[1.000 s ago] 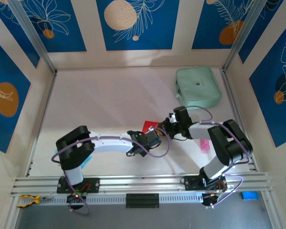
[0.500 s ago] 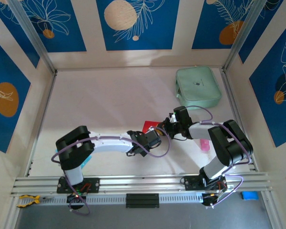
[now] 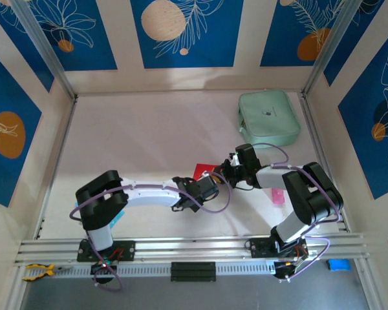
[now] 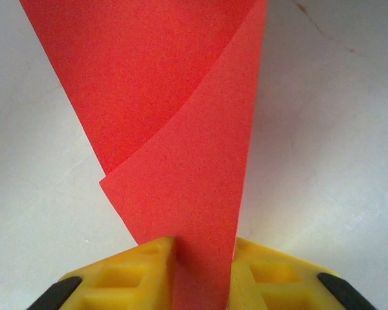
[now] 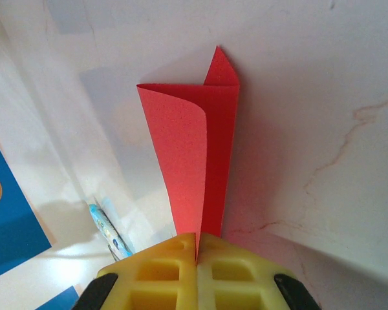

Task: Fold a paper plane with a square sheet of paper (pick it up from the middle)
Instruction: Fold the wing for the fifth time at the center of the table.

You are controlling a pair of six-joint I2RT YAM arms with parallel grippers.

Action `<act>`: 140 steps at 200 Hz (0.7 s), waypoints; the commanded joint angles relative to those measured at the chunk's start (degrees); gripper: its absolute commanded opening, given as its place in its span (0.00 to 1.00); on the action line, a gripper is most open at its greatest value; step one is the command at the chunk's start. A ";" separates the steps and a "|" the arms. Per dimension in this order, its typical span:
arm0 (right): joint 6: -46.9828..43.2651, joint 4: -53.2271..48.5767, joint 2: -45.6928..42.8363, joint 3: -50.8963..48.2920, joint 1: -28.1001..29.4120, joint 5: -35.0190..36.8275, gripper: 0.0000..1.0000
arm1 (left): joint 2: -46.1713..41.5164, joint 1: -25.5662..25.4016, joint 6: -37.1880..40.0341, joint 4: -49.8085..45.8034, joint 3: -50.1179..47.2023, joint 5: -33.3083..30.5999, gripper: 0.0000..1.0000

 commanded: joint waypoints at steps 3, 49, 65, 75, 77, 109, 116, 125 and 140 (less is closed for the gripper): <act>0.58 -0.44 -1.32 -0.80 0.20 -0.05 0.05 | -0.68 -0.63 0.42 0.41 -0.25 0.62 0.23; 0.50 -0.44 -1.33 -0.85 0.15 -0.06 0.05 | -0.28 -0.55 -0.36 0.81 -0.30 1.35 0.17; 0.50 -0.44 -1.33 -0.90 0.20 -0.05 0.05 | -0.13 -0.54 -0.63 1.03 -0.33 1.76 0.13; 0.50 -0.44 -1.33 -0.87 0.18 -0.06 0.05 | 0.01 -0.50 -0.73 1.09 -0.37 2.06 0.11; 0.50 -0.44 -1.33 -0.94 0.16 -0.06 0.06 | 0.04 -0.50 -0.79 1.17 -0.37 2.12 0.11; -0.50 -1.82 -2.58 -0.99 0.20 0.57 0.09 | 0.46 -0.25 -1.84 1.32 -0.51 2.74 0.03; -0.89 -2.72 -3.14 -1.03 0.10 1.01 0.11 | 0.42 -0.23 -2.07 1.45 -0.62 2.84 0.02; -1.55 -3.99 -3.79 -0.93 -0.06 1.59 0.14 | 0.30 -0.14 -2.24 1.57 -0.74 3.13 0.02; -2.29 -5.76 -5.20 -1.13 -0.48 2.46 0.18 | -0.02 0.27 -2.71 1.98 -1.23 3.44 0.00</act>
